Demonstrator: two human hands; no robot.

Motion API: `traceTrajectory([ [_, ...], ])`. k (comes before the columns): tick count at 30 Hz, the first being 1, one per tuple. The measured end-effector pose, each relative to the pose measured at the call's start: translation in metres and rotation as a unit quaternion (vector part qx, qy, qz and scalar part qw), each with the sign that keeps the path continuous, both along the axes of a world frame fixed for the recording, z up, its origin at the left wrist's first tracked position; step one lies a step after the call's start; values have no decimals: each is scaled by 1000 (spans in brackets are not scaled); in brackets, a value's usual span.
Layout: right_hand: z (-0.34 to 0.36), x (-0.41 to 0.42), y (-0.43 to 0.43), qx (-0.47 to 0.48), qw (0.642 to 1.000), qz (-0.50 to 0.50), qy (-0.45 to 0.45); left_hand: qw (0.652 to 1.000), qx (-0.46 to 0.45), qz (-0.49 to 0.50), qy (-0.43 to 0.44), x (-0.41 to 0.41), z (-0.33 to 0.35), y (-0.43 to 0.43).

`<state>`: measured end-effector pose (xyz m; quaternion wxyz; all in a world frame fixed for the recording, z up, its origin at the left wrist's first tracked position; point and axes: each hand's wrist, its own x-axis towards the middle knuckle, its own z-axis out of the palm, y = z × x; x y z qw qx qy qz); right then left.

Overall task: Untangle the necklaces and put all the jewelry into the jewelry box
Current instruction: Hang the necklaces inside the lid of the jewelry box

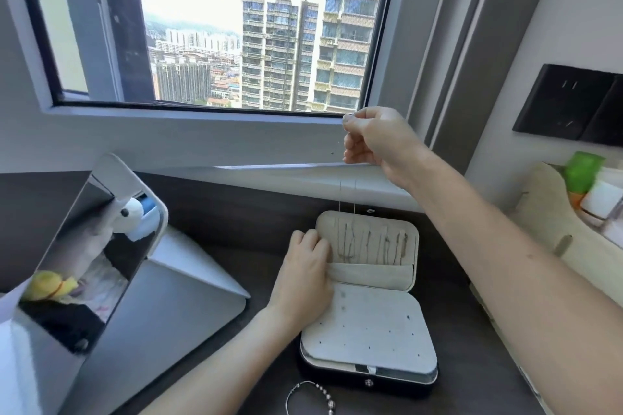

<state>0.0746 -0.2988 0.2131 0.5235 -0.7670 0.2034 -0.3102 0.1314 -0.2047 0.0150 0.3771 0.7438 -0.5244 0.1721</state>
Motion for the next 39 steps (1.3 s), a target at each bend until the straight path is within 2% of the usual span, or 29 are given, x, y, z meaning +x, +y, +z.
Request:
traceTrajectory([
  [8,3,5,2,-23,1000,-5,1,1000,-10,-15,24,2,-3,1],
  [22,-49,-7,13,-76,993,5,92,1000,-17,-17,19,-1,-1,4],
  [25,-62,-10,12,-100,990,-12,101,999,-42,-7,17,-1,-2,5],
  [30,-84,-14,8,-214,967,-48,126,980,-143,50,127,-1,10,4],
  [32,-91,-16,8,-268,952,-71,132,974,-166,64,142,0,22,0],
  [39,-105,-18,8,-348,921,-124,128,982,-122,81,116,8,35,-15],
])
